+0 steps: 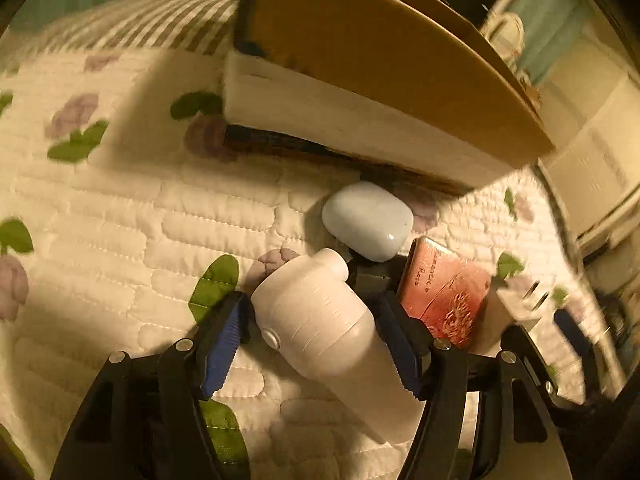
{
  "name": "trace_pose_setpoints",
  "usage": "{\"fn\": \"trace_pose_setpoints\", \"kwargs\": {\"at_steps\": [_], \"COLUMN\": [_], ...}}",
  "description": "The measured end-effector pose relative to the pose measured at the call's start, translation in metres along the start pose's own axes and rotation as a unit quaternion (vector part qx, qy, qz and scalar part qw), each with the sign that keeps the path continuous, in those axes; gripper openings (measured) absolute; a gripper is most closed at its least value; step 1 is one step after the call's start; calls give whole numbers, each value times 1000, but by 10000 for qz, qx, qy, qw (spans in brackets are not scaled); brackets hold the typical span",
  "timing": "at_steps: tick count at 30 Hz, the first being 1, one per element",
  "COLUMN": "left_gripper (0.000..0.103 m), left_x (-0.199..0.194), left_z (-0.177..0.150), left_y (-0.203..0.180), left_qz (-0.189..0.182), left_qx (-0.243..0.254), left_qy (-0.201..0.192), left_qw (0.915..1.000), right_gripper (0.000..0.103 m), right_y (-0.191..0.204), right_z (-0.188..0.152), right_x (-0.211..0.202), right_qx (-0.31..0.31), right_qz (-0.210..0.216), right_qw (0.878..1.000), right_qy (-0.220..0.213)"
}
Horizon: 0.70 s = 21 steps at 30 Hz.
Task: Organize rigid objects
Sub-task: 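Grasp the white handheld device with the left tool while the right tool grasps the plug adapter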
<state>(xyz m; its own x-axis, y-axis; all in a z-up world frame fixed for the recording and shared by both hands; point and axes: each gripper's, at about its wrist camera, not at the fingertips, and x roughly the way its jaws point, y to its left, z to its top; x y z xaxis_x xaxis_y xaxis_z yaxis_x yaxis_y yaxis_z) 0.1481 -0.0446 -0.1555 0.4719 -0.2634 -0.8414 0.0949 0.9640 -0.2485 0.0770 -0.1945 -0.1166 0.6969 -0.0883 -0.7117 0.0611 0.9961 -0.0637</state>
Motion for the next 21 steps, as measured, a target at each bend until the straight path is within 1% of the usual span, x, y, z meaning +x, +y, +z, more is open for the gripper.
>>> {"fn": "trace_pose_setpoints", "kwargs": {"at_steps": [2,3,5,6,9,11,12,13,14,15,16,19,21], "left_gripper": [69,69,69,68,67,65,61,59,58,58,58,57,56], "left_x": [1,0,-2,-3,-11,-19,-24,-30,-34,-38,-40,-50,-56], "left_z": [-4,-7,-9,-9,-11,-13,-14,-15,-16,-17,-18,-21,-22], "left_y": [-10,-11,-10,-8,0,3,5,7,7,6,4,0,-2], "left_qz": [185,230,204,149,16,-119,-257,-410,-401,-371,-340,-260,-277], "left_qx": [317,385,361,327,223,238,235,244,301,385,449,627,665], "left_qy": [-121,-176,-200,-203,-268,-387,-491,-612,-655,-692,-744,-908,-1013], "left_qw": [9993,9988,9989,9991,9994,9989,9982,9970,9966,9962,9956,9936,9922], "right_gripper": [103,103,103,103,101,93,84,73,63,52,52,52,52], "right_y": [6,9,16,19,15,11,9,8,9,11,12,10,4], "right_z": [-1,-1,-3,-4,-4,-4,-4,-4,-4,-5,-6,-6,-6], "right_x": [7,10,19,20,19,17,15,14,12,10,9,6,3], "right_qx": [-96,-167,-341,-380,-303,-223,-194,-181,-183,-230,-248,-142,-16], "right_qz": [-17,-50,-67,13,51,122,158,222,323,291,231,272,238], "right_qw": [9999,9998,9990,9989,9992,9995,9995,9995,9992,9992,9993,9995,9997], "right_qy": [88,136,265,261,241,196,166,151,132,140,132,114,105]}}
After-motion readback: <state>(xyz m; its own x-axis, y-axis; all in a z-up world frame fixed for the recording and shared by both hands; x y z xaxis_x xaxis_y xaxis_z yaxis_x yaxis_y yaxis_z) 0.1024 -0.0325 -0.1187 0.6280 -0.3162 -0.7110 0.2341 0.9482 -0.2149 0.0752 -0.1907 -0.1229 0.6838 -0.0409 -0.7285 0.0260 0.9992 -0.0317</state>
